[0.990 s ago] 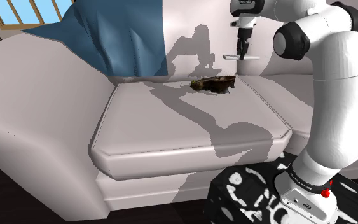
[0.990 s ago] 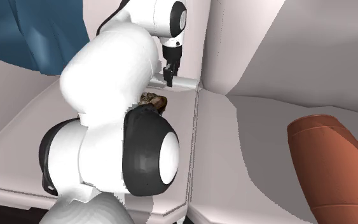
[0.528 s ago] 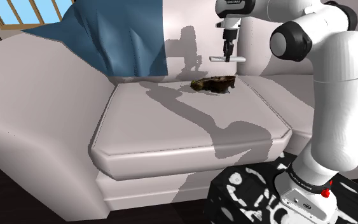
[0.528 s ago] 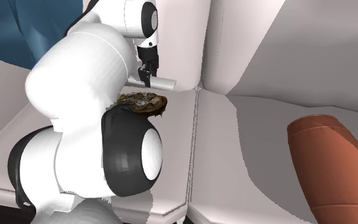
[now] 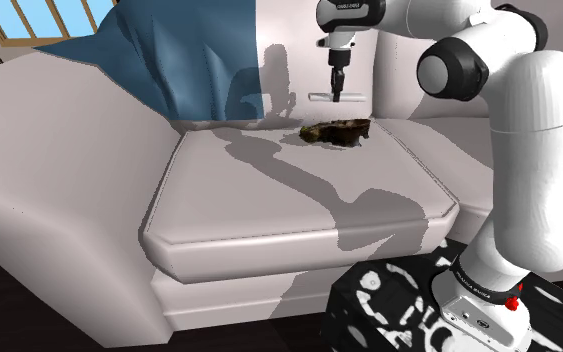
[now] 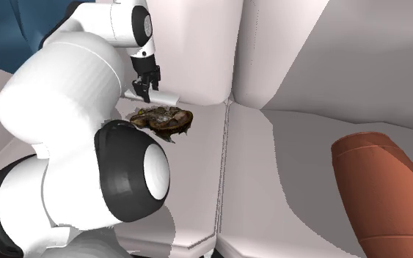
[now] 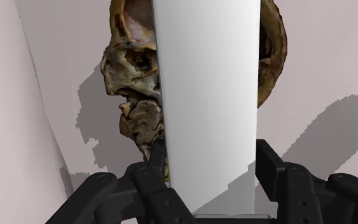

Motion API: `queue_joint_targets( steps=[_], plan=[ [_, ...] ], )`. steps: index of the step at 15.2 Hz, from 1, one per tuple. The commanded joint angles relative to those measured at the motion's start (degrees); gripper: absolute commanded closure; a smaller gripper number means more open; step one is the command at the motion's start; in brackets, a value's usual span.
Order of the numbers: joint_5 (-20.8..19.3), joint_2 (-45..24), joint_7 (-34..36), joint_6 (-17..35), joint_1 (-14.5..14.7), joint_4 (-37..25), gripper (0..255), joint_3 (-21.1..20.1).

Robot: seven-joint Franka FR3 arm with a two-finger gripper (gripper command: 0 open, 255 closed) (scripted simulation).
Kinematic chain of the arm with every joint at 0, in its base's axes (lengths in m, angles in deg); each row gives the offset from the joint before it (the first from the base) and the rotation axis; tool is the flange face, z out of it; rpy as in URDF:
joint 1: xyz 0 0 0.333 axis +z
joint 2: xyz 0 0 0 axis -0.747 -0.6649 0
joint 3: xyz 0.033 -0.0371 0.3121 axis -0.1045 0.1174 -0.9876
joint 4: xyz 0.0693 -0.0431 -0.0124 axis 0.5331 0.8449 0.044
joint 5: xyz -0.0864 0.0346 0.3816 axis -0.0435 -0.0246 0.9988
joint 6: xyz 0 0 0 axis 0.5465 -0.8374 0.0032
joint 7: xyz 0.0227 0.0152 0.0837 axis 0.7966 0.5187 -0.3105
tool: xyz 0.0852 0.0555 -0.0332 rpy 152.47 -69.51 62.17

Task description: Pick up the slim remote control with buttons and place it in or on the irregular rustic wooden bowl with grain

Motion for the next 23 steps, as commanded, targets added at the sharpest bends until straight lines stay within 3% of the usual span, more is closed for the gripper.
queue_joint_targets(
  steps=[1, 11, 19, 20, 23],
  plan=[
    [0.04, -0.05, 0.26, 1.49, 0.48, 1.41, 255, -0.12],
    [0.36, -0.25, -0.55, 9.05, 1.55, 8.97, 255, -0.39],
    [0.39, -0.29, -0.59, 9.36, 1.58, 9.25, 255, -0.41],
    [0.39, -0.29, -0.59, 9.36, 1.58, 9.26, 0, -0.41],
    [0.39, -0.29, -0.59, 9.36, 1.58, 9.27, 0, -0.41]
  ],
)
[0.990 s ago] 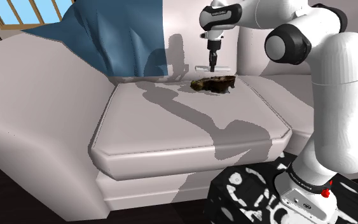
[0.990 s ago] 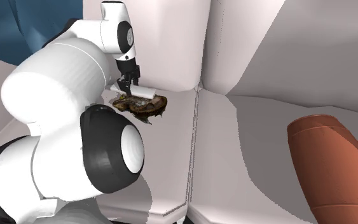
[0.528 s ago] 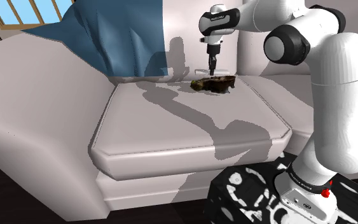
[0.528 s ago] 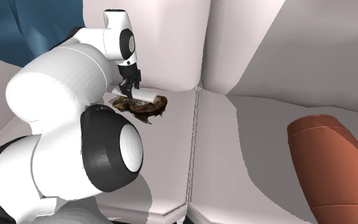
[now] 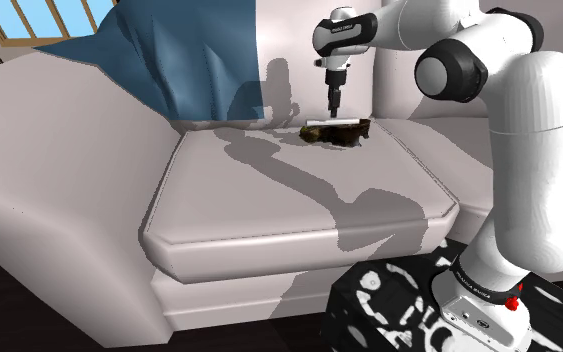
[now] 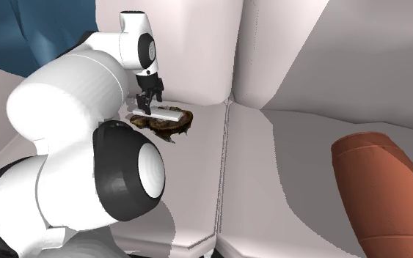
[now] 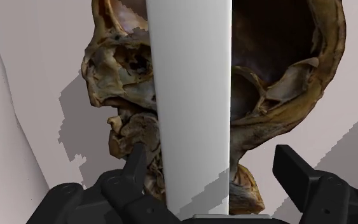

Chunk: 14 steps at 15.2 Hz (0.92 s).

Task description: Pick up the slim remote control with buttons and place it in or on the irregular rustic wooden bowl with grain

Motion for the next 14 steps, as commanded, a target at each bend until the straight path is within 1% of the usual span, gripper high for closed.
queue_joint_targets(
  steps=[1, 2, 6, 14],
  plan=[
    [0.0, 0.0, 0.0, 0.0, 0.0, 0.0, 0, 0.0],
    [0.0, 0.0, 0.0, 0.0, 0.0, 0.0, 0, 0.0],
    [0.1, -0.95, 0.53, -7.77, -1.75, -8.86, 0, 0.12],
    [0.1, -0.95, 0.52, -7.76, -1.75, -8.85, 0, 0.13]
  ],
)
